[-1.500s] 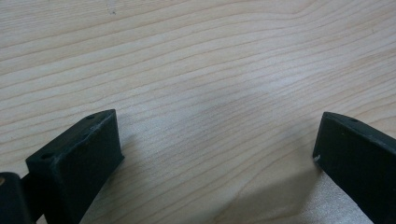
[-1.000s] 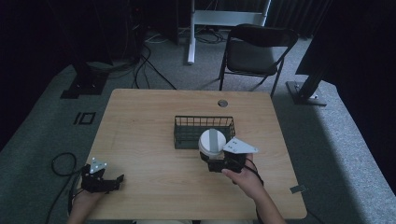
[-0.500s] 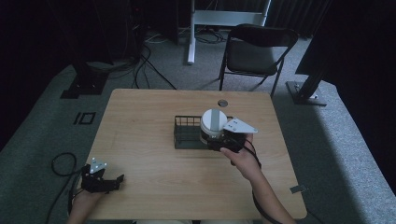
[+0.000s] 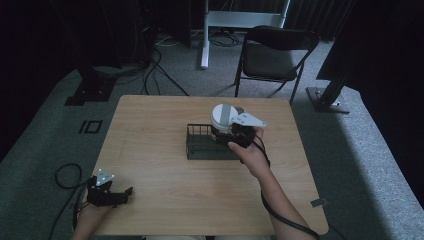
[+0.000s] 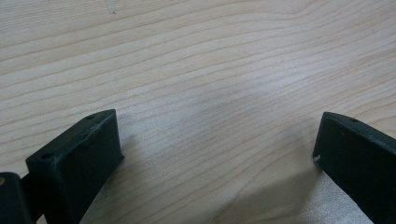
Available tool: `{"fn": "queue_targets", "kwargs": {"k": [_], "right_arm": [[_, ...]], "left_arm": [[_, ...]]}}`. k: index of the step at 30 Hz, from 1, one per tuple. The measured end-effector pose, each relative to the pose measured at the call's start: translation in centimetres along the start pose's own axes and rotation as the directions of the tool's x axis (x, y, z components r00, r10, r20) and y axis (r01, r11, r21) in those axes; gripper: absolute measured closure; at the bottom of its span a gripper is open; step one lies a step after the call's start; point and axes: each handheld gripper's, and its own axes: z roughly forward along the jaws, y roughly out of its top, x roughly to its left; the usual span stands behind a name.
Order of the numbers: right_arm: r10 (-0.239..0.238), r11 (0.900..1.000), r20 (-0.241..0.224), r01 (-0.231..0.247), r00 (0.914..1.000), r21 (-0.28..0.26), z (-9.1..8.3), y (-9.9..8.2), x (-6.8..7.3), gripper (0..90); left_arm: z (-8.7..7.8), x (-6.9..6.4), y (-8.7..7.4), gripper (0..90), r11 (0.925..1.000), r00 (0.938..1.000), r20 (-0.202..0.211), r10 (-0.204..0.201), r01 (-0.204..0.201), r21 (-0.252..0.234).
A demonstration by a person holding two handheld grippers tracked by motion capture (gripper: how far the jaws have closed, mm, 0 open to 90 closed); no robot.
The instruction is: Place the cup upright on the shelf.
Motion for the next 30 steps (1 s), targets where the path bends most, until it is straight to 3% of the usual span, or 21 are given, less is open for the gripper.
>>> {"fn": "queue_targets", "kwargs": {"k": [7, 17, 30], "right_arm": [[0.008, 0.9996, 0.014, -0.008, 0.9999, 0.027, 1.3, -0.2, -0.3, 18.3], [0.040, 0.9962, 0.037, -0.043, 0.9985, 0.076, 2.9, -2.1, -1.0, 18.3], [0.035, 0.9907, 0.056, -0.042, 0.9978, 0.129, 4.5, -3.5, -1.0, 18.3]], "left_arm": [[0.0, 0.0, 0.0, 1.2, 1.0000, 1.0000, 0.000, -0.002, 0.002, 0.000], [0.0, 0.0, 0.0, 1.2, 1.0000, 1.0000, 0.000, -0.002, 0.002, 0.000], [0.0, 0.0, 0.0, 1.2, 1.0000, 1.0000, 0.000, -0.002, 0.002, 0.000]]}}
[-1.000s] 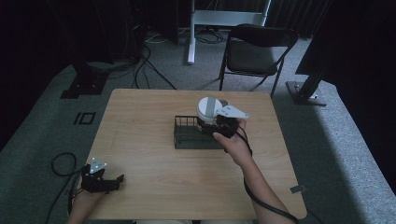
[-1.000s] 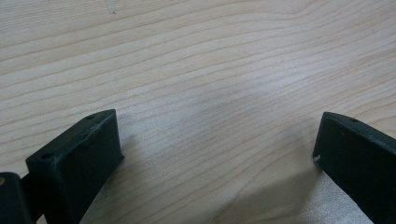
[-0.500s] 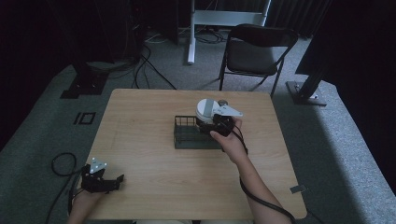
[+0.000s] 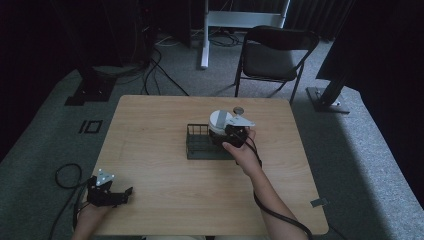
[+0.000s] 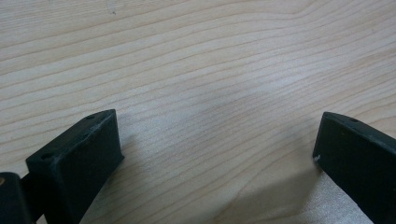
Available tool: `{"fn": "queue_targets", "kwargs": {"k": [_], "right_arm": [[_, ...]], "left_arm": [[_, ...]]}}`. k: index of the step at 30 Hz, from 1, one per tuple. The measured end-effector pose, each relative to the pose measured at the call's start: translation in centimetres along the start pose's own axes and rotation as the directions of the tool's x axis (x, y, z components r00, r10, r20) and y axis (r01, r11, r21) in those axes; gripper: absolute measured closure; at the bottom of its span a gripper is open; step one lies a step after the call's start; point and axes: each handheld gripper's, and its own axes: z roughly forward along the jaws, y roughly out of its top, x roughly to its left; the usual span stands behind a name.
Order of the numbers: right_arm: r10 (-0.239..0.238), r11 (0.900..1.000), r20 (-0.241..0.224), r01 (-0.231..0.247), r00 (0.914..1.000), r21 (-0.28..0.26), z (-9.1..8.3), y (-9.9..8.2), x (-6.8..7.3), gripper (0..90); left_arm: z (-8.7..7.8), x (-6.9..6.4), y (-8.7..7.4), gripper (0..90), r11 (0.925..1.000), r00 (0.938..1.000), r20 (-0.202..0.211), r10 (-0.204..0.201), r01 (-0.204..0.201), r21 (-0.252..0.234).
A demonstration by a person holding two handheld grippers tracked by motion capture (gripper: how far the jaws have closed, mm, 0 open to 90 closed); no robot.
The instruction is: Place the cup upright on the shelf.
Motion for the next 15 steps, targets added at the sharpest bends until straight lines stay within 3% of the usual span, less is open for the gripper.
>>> {"fn": "queue_targets", "kwargs": {"k": [15], "right_arm": [[0.020, 0.9978, -0.002, -0.020, 0.9998, 0.063, 1.2, -0.4, 0.2, 18.3]], "left_arm": [[0.0, 0.0, 0.0, 1.2, 1.0000, 1.0000, 0.000, 0.000, 0.000, 0.000]]}}
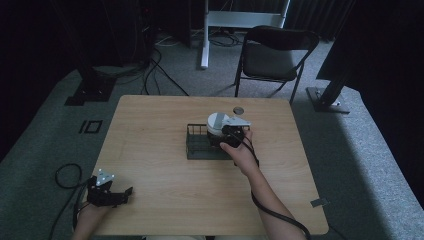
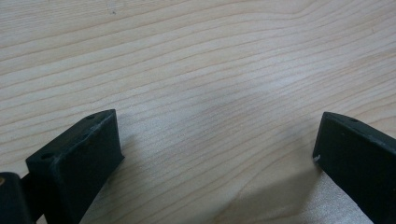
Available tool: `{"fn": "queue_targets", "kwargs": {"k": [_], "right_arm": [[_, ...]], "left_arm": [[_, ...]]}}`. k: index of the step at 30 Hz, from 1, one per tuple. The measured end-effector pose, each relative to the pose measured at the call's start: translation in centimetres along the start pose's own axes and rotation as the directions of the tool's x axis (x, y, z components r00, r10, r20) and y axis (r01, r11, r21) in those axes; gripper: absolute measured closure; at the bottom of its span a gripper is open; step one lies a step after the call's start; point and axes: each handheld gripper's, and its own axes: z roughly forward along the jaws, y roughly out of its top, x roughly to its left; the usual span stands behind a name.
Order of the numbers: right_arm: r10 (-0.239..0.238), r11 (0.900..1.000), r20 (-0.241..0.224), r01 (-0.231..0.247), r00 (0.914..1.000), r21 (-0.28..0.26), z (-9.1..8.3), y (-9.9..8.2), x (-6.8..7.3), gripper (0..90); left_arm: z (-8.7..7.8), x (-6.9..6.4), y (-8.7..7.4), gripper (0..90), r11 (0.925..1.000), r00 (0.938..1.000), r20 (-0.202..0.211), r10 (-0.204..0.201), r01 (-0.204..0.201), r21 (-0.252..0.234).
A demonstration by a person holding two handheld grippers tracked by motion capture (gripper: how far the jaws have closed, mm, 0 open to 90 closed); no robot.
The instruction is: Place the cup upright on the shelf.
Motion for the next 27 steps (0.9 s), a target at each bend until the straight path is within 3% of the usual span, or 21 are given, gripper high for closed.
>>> {"fn": "queue_targets", "kwargs": {"k": [21, 24, 27], "right_arm": [[-0.032, 0.9994, 0.014, 0.031, 0.9994, 0.012, 0.29, -0.39, 0.20, 18.1], [-0.051, 0.9984, 0.003, 0.051, 0.9987, 0.024, 0.09, -0.45, 0.10, 17.5], [-0.038, 0.9991, -0.006, 0.038, 0.9993, 0.020, -0.05, -0.49, 0.09, 15.1]], "left_arm": [[0.00, 0.00, 0.00, 1.2, 1.0000, 1.0000, 0.000, 0.000, 0.000, 0.000], [0.00, 0.00, 0.00, 1.2, 1.0000, 1.0000, 0.000, 0.000, 0.000, 0.000], [0.00, 0.00, 0.00, 1.2, 1.0000, 1.0000, 0.000, 0.000, 0.000, 0.000]]}}
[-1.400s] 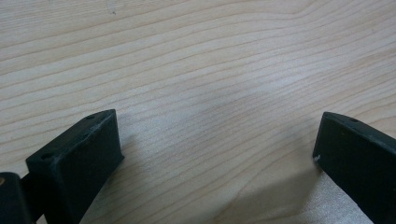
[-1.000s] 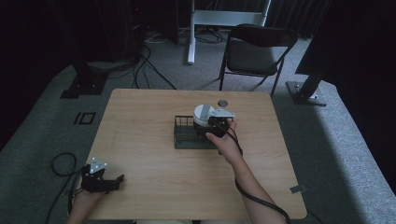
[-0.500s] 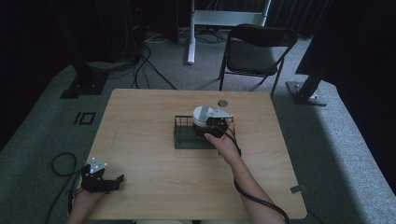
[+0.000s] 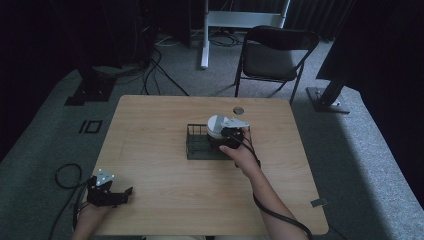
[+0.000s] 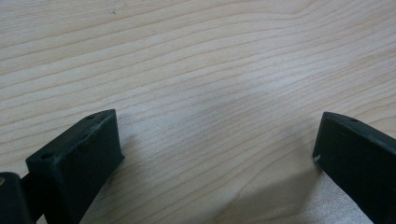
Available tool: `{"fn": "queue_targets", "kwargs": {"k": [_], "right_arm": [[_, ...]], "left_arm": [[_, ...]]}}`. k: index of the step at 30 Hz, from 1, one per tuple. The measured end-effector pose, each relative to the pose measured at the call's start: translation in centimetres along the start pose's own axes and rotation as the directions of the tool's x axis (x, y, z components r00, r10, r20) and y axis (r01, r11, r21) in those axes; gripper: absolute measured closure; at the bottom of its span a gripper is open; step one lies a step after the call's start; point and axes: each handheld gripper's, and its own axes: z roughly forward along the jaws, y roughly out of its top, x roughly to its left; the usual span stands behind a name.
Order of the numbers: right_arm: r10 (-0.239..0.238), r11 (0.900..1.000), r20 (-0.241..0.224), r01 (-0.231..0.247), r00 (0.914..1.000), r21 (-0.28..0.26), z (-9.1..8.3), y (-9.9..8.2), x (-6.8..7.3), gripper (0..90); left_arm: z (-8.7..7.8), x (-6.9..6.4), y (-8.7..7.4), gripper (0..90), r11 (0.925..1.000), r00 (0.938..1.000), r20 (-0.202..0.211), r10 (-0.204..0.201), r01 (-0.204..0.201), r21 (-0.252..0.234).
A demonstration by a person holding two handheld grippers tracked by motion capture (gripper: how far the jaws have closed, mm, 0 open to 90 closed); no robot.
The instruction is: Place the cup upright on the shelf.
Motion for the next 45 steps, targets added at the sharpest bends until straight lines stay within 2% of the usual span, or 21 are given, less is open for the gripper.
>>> {"fn": "queue_targets", "kwargs": {"k": [3, 28, 45], "right_arm": [[-0.018, 0.9998, -0.004, 0.018, 0.9998, 0.000, -0.3, 0.0, 0.0, 12.7], [0.002, 0.9997, -0.045, -0.003, 0.9990, -0.022, -2.8, -0.9, -0.7, 11.8], [0.002, 0.9974, -0.053, -0.006, 0.9986, -0.072, -5.3, -2.1, -1.1, 11.8]], "left_arm": [[0.0, 0.0, 0.0, 1.2, 1.0000, 1.0000, 0.000, 0.000, 0.000, 0.000], [0.0, 0.0, 0.0, 1.2, 1.0000, 1.0000, 0.000, 0.000, 0.000, 0.000], [0.0, 0.0, 0.0, 1.2, 1.0000, 1.0000, 0.000, 0.000, 0.000, 0.000]]}}
